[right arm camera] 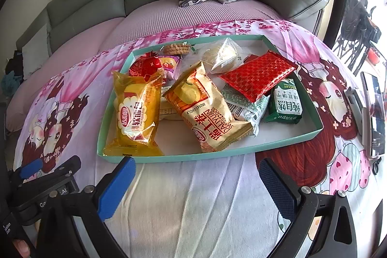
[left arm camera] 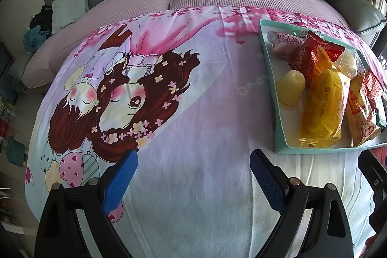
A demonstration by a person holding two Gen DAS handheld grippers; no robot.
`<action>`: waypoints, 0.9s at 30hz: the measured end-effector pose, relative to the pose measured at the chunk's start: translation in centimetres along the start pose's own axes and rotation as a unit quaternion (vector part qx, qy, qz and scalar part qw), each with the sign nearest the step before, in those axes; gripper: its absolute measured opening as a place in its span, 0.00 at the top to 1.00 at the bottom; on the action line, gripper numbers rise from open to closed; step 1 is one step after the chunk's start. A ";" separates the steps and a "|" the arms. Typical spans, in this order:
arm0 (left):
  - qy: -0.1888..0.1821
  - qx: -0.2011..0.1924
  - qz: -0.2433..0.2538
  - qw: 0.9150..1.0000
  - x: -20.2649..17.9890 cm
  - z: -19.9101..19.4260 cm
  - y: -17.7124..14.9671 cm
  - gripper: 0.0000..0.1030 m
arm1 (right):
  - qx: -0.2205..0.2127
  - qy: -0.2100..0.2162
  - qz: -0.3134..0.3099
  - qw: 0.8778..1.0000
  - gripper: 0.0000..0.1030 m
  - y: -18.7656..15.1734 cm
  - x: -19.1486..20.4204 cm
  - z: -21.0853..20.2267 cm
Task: Organize snacks
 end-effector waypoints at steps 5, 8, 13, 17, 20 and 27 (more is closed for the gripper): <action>0.000 0.000 0.001 1.000 0.0 0.0 0.0 0.09 | 0.001 0.000 -0.001 1.000 0.00 0.0 0.0 0.0; 0.000 0.001 0.000 1.000 0.1 0.1 -0.1 0.09 | 0.002 0.000 -0.001 1.000 0.00 0.0 0.0 0.1; 0.001 0.001 0.001 1.000 0.1 0.1 0.0 0.09 | 0.002 0.000 -0.001 1.000 0.00 0.0 0.0 0.0; 0.002 0.003 0.000 1.000 0.1 0.1 0.0 0.09 | 0.002 0.000 -0.001 1.000 0.00 0.0 0.0 0.1; 0.003 0.004 0.000 1.000 0.2 0.2 0.0 0.09 | 0.003 0.000 -0.001 1.000 0.00 0.0 0.0 0.1; 0.004 -0.001 -0.008 1.000 0.5 -0.1 0.1 0.09 | 0.003 0.000 0.000 1.000 0.00 -0.1 -0.1 0.1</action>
Point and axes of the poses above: each gripper's, at about its wrist camera, not at the fingertips, and z roughly the way its jaws point, x to its left, y to its top, the point moved 2 cm from there along z, roughly the way its jaws point, and after that the axes turned 7 degrees about y, right-handed, at the moved point
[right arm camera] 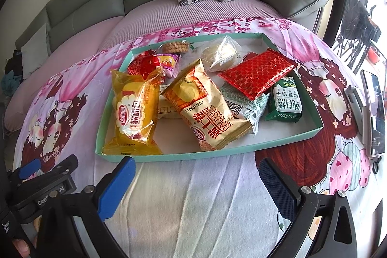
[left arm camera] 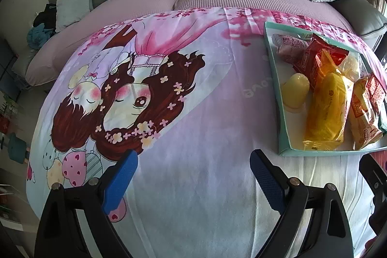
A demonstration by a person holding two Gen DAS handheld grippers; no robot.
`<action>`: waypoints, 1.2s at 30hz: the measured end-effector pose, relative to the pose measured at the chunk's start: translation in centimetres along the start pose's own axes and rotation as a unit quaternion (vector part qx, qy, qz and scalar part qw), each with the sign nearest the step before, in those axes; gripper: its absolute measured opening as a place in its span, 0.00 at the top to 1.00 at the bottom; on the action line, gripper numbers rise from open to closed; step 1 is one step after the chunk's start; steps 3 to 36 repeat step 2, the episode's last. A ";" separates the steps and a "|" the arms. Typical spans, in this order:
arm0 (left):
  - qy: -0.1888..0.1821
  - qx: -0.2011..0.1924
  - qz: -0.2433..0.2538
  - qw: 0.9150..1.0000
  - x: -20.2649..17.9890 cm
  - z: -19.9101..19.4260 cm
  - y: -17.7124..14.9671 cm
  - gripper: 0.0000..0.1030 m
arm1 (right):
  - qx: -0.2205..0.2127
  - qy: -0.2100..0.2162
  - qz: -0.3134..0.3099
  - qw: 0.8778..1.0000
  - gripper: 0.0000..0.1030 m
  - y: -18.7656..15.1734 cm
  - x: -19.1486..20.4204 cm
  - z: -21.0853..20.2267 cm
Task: Organize snacks
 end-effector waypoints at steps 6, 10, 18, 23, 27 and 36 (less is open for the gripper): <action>-0.002 0.003 0.000 1.000 -0.1 0.1 0.0 0.09 | 0.000 0.000 0.000 1.000 0.00 0.0 0.0 0.0; -0.002 0.003 0.000 1.000 -0.1 0.1 0.0 0.09 | 0.000 0.000 0.000 1.000 0.00 0.0 0.0 0.0; -0.002 0.003 0.000 1.000 -0.1 0.1 0.0 0.09 | 0.000 0.000 0.000 1.000 0.00 0.0 0.0 0.0; -0.002 0.003 0.000 1.000 -0.1 0.1 0.0 0.09 | 0.000 0.000 0.000 1.000 0.00 0.0 0.0 0.0; -0.002 0.003 0.000 1.000 -0.1 0.1 0.0 0.09 | 0.000 0.000 0.000 1.000 0.00 0.0 0.0 0.0; -0.002 0.003 0.000 1.000 -0.1 0.1 0.0 0.09 | 0.000 0.000 0.000 1.000 0.00 0.0 0.0 0.0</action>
Point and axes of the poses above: each gripper's, at about its wrist camera, not at the fingertips, and z roughly the way its jaws point, x to its left, y to its top, the point moved 2 cm from there along z, roughly the way its jaws point, and after that the axes turned 7 degrees about y, right-handed, at the moved point
